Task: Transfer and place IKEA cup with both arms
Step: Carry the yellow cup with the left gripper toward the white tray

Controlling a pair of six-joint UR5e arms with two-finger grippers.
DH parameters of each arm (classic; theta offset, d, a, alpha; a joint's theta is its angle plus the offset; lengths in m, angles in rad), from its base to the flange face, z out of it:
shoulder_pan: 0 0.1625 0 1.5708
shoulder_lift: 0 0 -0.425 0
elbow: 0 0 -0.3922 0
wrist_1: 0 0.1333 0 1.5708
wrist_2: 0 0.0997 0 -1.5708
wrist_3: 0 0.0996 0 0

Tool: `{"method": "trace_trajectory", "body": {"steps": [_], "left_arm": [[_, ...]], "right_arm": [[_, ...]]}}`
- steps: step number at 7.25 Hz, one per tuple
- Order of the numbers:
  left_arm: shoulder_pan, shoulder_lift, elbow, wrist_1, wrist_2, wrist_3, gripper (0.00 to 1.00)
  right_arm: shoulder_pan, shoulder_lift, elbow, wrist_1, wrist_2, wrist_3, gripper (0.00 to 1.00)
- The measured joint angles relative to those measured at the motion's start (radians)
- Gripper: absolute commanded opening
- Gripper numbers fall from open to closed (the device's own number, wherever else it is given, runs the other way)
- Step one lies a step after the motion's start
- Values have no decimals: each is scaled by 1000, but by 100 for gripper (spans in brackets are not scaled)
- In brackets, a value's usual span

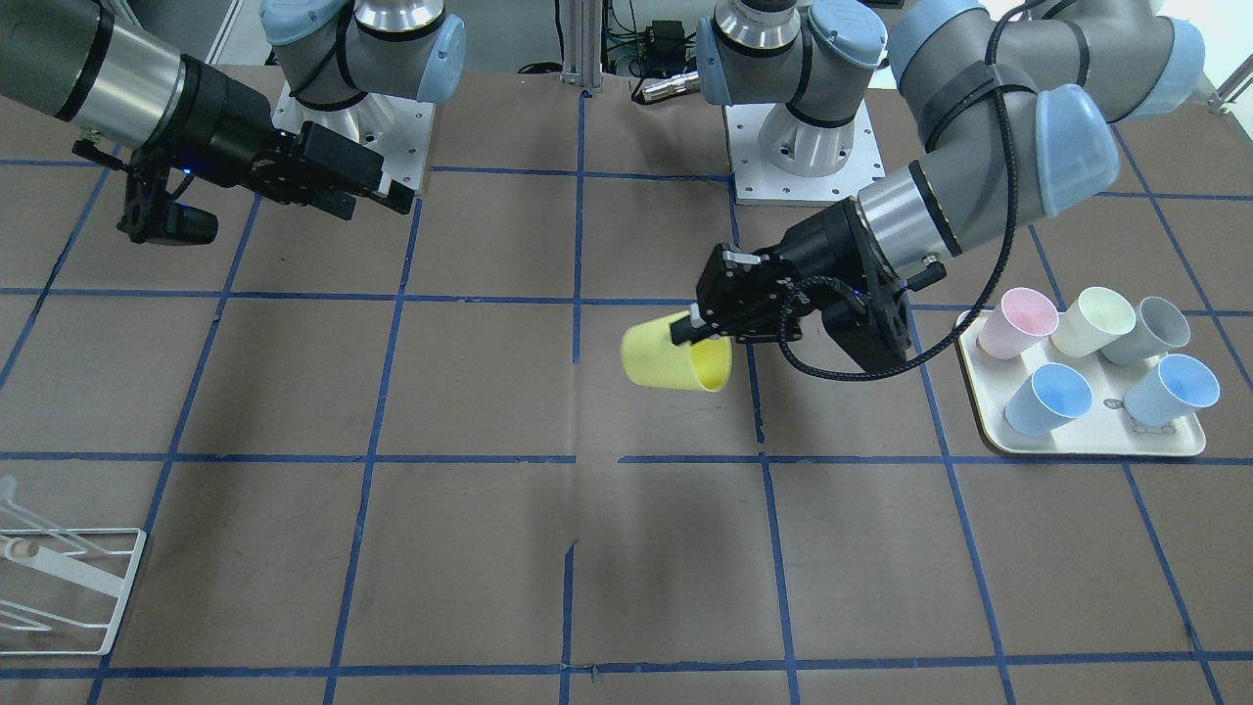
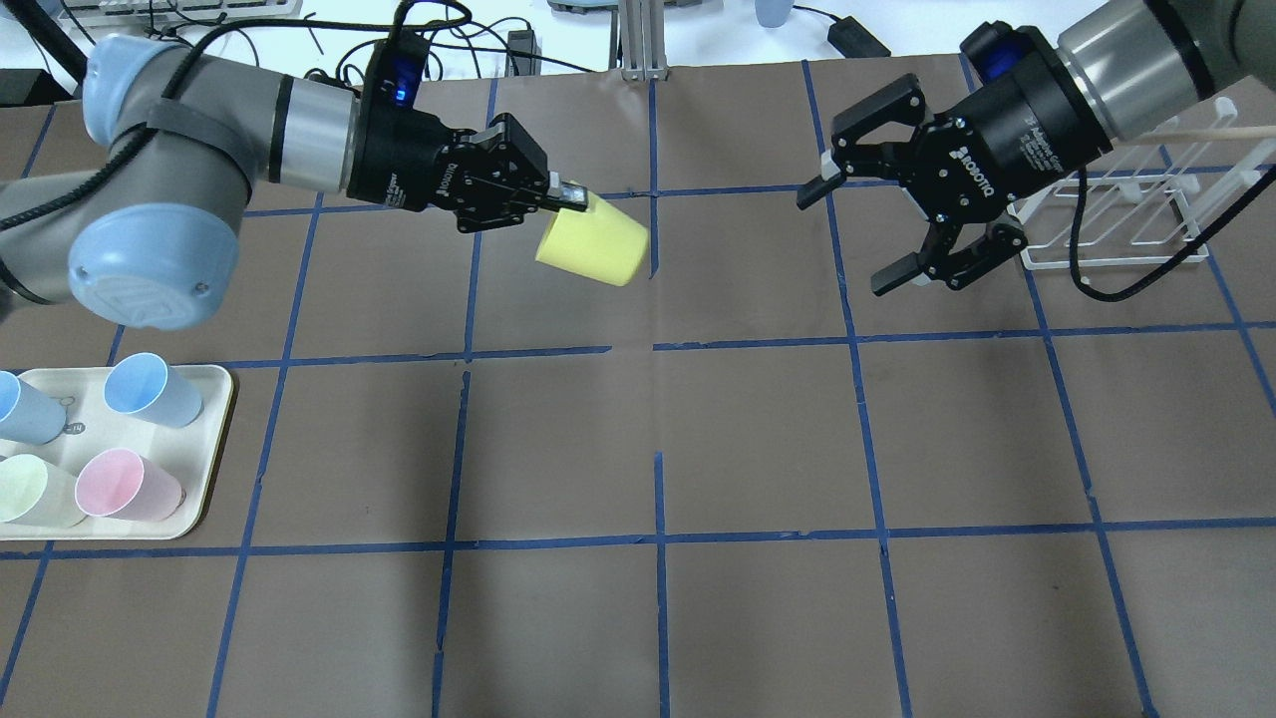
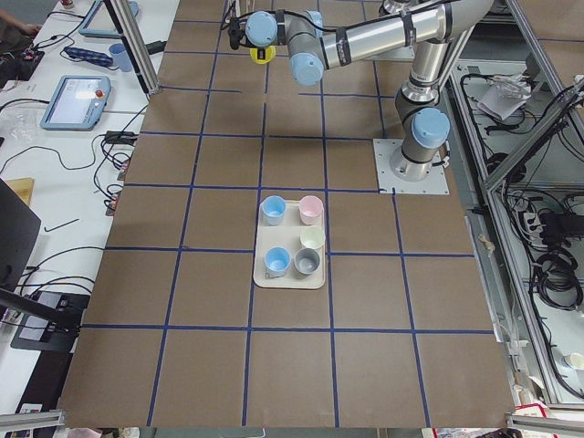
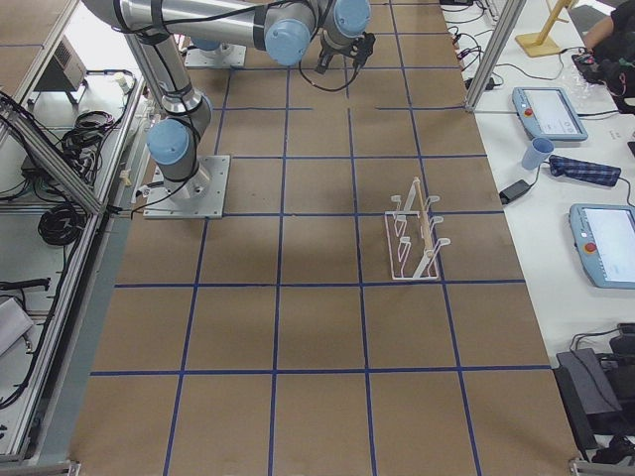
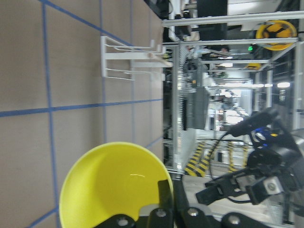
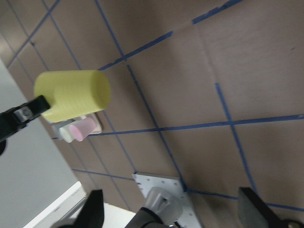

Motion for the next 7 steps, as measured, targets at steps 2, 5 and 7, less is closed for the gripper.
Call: {"method": "trace_trajectory", "body": {"steps": [2,5,7], "left_arm": [[55,-17,98,-42,380,44,0],[249,-43,130,-51,688,358,0],[443,-98,137,3,713,663,0]], "right_arm": [[2,0,1,-89,-266,51,100],[69,16,0,-247,-466,153,100],[123,41,-22,-295,-531,177,100]]}}
